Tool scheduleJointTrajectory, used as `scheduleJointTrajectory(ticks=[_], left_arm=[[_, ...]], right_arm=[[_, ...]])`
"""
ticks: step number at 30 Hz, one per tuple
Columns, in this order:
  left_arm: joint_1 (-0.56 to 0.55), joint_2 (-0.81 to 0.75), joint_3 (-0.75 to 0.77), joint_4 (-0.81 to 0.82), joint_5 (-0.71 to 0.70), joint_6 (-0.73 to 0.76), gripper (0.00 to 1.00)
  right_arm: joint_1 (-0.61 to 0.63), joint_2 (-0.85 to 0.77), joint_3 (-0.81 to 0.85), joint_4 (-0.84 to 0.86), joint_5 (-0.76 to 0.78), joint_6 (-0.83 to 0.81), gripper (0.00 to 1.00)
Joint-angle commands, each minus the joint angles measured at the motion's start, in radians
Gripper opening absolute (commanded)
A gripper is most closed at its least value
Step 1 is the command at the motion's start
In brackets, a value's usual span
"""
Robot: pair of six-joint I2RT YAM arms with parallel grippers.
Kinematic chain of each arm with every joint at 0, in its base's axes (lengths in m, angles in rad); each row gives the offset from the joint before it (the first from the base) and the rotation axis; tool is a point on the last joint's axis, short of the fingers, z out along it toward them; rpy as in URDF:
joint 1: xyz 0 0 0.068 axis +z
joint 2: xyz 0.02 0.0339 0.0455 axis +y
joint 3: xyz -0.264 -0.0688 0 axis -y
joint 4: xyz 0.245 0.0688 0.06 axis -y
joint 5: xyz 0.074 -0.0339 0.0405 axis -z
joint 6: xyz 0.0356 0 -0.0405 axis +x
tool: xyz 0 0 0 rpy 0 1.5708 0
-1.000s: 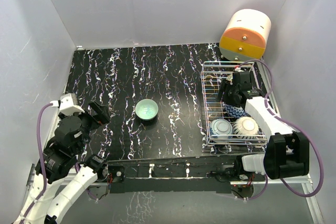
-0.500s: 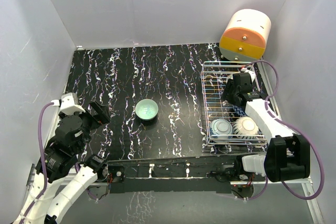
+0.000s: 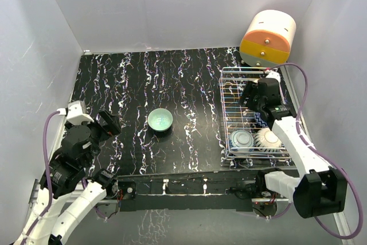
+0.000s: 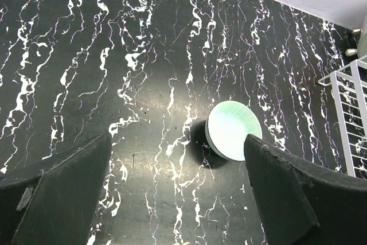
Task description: Load the bowls into the dish rack
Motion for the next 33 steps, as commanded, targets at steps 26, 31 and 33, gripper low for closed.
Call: scheduleJointTrajectory(ticks=[26,31,33], left_arm=[[-0.002,-0.074,0.205,-0.173,-0.193,-0.011,0.97],[-0.002,-0.101,0.203,-0.194,-0.215,-0.017,0.97],[-0.003,-0.106,0.199,-0.196,-0.221,-0.016,0.97]], right_arm=[[0.864,0.674,0.548,0.325,-0.286,-0.289,0.68],[0.868,0.778,0.572,0.317,-0.273,-0.278,0.65],[0.875,0.828,0.597,0.297,-0.267,-0.286,0.63]])
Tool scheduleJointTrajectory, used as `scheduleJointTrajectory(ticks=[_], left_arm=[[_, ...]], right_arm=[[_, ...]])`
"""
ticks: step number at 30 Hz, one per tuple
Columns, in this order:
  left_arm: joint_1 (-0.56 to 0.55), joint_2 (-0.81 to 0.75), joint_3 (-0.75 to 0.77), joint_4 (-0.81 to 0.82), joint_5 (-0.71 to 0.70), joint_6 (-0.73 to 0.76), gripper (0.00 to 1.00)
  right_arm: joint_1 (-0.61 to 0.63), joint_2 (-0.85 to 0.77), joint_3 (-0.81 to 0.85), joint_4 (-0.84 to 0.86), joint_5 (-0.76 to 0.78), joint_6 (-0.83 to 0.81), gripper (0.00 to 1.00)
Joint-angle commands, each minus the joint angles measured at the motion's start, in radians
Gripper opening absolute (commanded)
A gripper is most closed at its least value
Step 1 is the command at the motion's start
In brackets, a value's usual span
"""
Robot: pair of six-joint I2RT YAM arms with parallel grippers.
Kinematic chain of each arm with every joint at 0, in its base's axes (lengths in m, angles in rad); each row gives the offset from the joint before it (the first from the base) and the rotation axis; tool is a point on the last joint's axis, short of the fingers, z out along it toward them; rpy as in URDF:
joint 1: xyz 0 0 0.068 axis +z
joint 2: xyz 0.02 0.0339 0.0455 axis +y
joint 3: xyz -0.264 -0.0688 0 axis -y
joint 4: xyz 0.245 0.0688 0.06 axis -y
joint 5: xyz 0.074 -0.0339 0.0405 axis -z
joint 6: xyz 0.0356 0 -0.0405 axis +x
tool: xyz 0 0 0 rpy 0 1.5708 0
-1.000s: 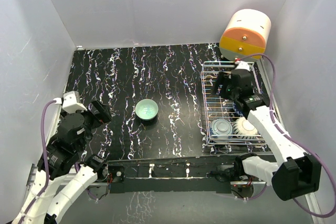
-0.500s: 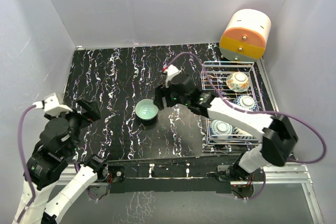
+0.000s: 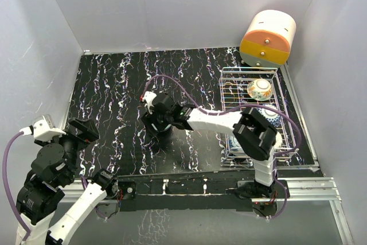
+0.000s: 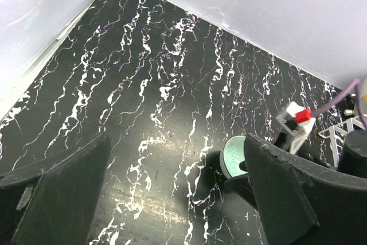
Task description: Load the bowls into the dish rack
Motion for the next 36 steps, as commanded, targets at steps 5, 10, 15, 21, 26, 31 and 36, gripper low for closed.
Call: scheduleJointTrajectory(ticks=[5,10,15,21,26,31,36], left_arm=[[-0.003,-0.013,-0.005,-0.023,-0.037,-0.003,0.97],[-0.003,-0.016,-0.017,-0.018,-0.036,-0.006,0.97],[-0.003,-0.016,-0.023,-0.018,-0.036,-0.007,0.97],[-0.003,-0.016,-0.03,-0.015,-0.031,-0.009,0.97],[-0.002,-0.014,-0.025,-0.021,-0.03,-0.007,0.97],[-0.002,-0.017,-0.026,-0.02,-0.036,-0.002,0.97],[-0.003,-0.018,-0.039,-0.007,-0.027,-0.003,0.97]], right_arm=[[0.044,0.122,0.102,-0.004,0.163,-0.053,0.6],[0.08,0.14,0.089,0.022,0.355,-0.076,0.53],[0.084,0.14,0.076,0.016,0.382,-0.08,0.22],[0.084,0.096,0.042,0.031,0.334,-0.049,0.08],[0.032,-0.079,-0.084,0.169,0.1,0.059,0.08],[-0.134,-0.312,-0.26,0.391,-0.205,0.26,0.08],[-0.324,-0.489,-0.404,0.604,-0.441,0.468,0.08]])
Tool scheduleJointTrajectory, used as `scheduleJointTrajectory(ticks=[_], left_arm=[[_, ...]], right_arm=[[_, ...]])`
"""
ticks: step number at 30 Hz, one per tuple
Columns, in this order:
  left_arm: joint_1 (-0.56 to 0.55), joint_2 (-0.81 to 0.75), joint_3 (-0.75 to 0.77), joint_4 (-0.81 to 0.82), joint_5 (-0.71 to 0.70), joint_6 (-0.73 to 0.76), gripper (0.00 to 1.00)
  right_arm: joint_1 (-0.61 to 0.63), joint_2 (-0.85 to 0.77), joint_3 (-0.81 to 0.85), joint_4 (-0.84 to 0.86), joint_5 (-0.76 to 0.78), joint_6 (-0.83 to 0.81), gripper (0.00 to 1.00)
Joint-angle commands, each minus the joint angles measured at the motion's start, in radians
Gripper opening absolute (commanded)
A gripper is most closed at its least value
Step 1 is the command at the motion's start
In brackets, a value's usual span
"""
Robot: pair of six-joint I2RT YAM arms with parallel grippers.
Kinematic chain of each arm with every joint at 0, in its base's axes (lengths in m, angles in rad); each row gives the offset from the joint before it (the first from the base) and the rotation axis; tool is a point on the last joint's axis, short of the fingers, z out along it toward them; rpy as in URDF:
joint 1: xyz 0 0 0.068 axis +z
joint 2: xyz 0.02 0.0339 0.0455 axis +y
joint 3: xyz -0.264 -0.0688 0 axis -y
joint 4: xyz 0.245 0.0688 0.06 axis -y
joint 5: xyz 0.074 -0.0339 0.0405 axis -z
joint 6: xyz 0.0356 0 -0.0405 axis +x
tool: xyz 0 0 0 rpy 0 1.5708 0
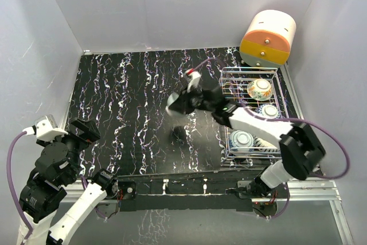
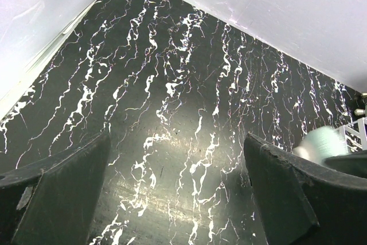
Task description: Load the bowls into the dish rack
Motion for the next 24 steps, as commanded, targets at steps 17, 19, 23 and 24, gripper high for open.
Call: scheduleJointTrajectory(ticks=[17,19,23,24], left_arm=[[-0.003,0.015,0.0,0.02,0.014,0.016,0.97],[-0.003,0.019,0.002,0.022,0.016,0.017,0.97],[-0.003,0.029,0.003,0.025,0.016,0.02,0.97],[-0.002,0.031,0.002,0.026,0.016,0.021,0.97]], right_arm=[[-0.883,-0.264,-0.412,0.836,-0.597,0.782,0.08],[-0.931,-0.251,-0.435,0.87,-0.607,0.81,0.08],[-0.985,-0.222,-0.451,0.865,-0.613,0.81,0.08],[-0.992,-0.211,-0.455,0.862,-0.612,0.809,0.08]])
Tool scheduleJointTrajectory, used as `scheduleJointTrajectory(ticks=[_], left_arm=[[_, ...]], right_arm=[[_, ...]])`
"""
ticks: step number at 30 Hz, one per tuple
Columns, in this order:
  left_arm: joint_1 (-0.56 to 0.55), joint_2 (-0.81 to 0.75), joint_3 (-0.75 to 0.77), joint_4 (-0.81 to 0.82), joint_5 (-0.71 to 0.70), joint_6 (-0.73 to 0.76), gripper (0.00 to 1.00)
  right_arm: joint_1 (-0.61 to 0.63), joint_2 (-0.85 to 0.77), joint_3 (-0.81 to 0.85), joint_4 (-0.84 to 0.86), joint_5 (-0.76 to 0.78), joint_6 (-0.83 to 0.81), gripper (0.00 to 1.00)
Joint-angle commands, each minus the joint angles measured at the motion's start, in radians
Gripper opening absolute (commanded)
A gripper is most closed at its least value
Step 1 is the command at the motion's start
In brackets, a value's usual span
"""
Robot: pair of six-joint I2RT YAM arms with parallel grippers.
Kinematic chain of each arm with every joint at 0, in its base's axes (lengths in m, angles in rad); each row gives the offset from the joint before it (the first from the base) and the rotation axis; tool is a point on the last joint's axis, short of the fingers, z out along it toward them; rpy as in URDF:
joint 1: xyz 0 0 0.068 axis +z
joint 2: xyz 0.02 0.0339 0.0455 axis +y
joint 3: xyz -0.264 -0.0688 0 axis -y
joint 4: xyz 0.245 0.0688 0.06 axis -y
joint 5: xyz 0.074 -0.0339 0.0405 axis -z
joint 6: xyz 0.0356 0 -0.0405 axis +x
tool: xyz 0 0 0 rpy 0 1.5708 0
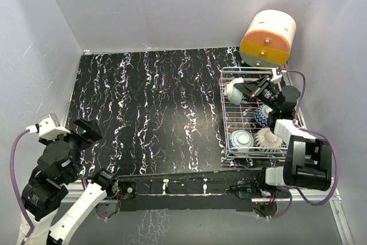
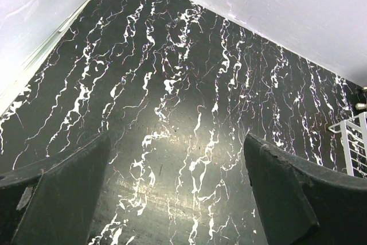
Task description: Load the bowls into the dish rack
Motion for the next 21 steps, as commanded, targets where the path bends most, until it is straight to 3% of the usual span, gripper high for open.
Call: scheduleJointTrajectory(ticks=[1,13,21], left_arm=[[-0.003,0.028,0.015,0.018,0.001,0.018,0.97],[-0.003,0.034,0.003,0.028,0.006,0.012,0.97],[-0.003,0.035,0.0,0.028,0.005,0.012,0.97]], right_arm=[[-0.041,0.019,-0.001,0.164,-0.038,0.056,0.08],[-0.058,0.12,-0.032,0.111,0.042,0.044,0.09],[-0.058,0.105,0.013,-0.163,0.13,-0.092,0.1]])
